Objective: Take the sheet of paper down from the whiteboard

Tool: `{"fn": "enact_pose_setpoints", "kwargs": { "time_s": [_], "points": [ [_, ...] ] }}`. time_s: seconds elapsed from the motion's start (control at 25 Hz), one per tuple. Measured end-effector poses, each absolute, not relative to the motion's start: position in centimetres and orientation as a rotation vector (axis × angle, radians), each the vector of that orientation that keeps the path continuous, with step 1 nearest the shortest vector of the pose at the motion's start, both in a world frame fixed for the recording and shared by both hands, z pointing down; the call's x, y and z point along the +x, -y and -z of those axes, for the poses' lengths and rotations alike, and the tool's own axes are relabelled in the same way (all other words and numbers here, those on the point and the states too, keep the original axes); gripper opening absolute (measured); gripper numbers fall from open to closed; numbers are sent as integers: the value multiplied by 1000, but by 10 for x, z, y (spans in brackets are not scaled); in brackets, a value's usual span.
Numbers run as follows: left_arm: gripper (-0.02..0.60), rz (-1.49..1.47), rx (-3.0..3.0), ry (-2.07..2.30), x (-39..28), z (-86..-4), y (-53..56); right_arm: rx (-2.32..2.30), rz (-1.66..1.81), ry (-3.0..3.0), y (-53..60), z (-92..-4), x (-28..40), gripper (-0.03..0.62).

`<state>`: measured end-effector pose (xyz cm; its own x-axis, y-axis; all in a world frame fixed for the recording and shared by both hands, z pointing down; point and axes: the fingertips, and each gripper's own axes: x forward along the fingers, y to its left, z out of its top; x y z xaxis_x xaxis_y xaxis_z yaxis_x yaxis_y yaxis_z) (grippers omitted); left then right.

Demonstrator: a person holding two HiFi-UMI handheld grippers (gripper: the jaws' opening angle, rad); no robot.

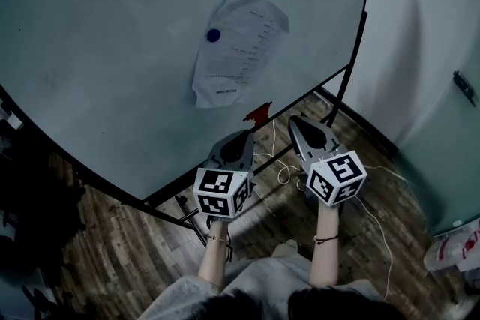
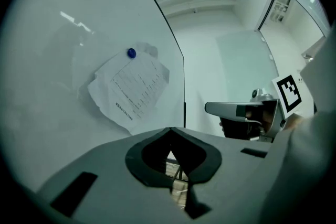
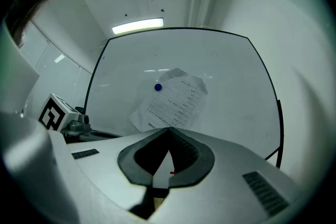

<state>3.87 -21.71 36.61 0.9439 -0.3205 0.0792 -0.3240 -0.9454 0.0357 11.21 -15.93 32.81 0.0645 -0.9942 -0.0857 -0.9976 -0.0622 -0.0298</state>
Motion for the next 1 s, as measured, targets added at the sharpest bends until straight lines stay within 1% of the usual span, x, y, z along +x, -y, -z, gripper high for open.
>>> {"fn": "enact_pose_setpoints", "kwargs": {
  "time_s": [0.68, 1.0],
  "points": [
    [5, -49, 2958, 731, 89, -349, 234, -2001, -47, -2337, 190, -321, 161, 0],
    [3, -13, 2951, 889, 85, -341, 258, -1928, -38, -2381, 215, -324, 172, 0]
  ]
}}
